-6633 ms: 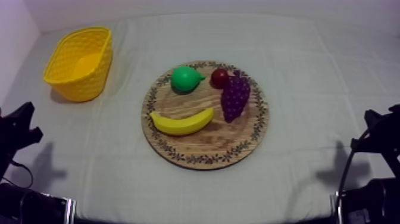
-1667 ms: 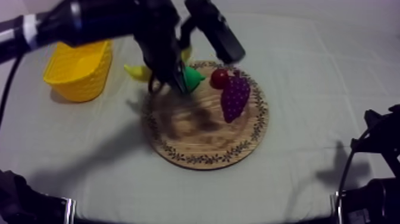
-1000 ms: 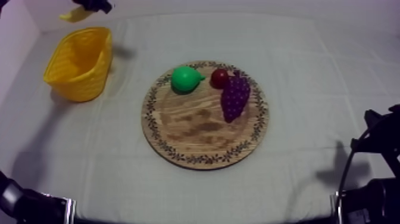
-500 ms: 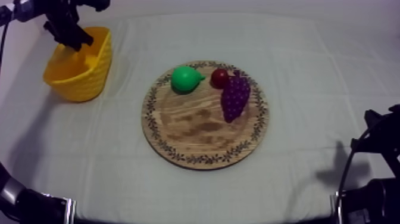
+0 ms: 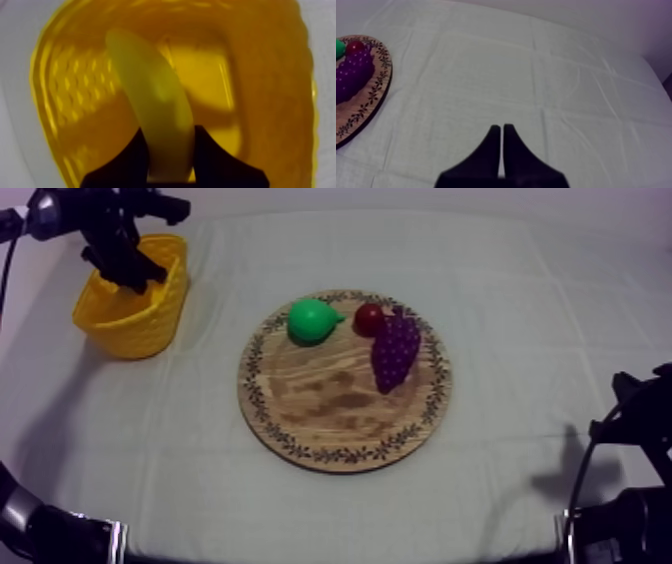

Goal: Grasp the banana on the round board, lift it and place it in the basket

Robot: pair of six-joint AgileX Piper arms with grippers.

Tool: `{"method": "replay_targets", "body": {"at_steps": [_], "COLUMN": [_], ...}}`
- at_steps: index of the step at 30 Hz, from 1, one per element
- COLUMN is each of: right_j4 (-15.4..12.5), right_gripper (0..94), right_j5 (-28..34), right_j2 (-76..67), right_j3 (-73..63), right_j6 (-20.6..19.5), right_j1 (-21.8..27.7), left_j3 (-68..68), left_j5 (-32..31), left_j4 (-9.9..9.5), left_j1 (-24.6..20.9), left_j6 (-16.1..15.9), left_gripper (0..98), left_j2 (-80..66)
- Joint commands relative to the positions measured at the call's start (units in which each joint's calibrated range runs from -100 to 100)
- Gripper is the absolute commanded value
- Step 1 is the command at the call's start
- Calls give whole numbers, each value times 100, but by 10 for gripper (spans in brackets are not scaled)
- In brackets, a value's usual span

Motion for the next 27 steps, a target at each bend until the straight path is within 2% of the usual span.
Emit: {"method": "replay_targets", "body": {"at_steps": [1,6,9,15,18,20,24,27], "right_j4": [1,1,1,1,1,1,1,1], "right_gripper": [3,3,3,3,3,3,3,3], "right_j5": [-1,-1,-1,-1,-1,-1,-1,-1], "right_j2": [-2,-2,-2,-2,-2,-2,-2,-2], "right_j3": [2,2,2,2,2,2,2,2], "right_j6": [-1,-1,-1,-1,-1,-1,-1,-1], "right_j1": [0,0,0,0,0,0,0,0], "left_j3": [12,76,142,487,778,1032,1578,2088], "left_j5": [-32,-69,-120,-448,-758,-983,-1439,-1858], "left_j4": [150,306,374,497,678,794,1090,1167], "left_j1": [-46,-76,-63,-26,-15,4,101,266], "left_j6": [-193,-484,-617,-755,-898,-897,-1011,-998], "left_gripper": [334,527,610,670,683,633,286,133], "left_j2": [-11,-98,-205,-538,-862,-1162,-1892,-2508]}}
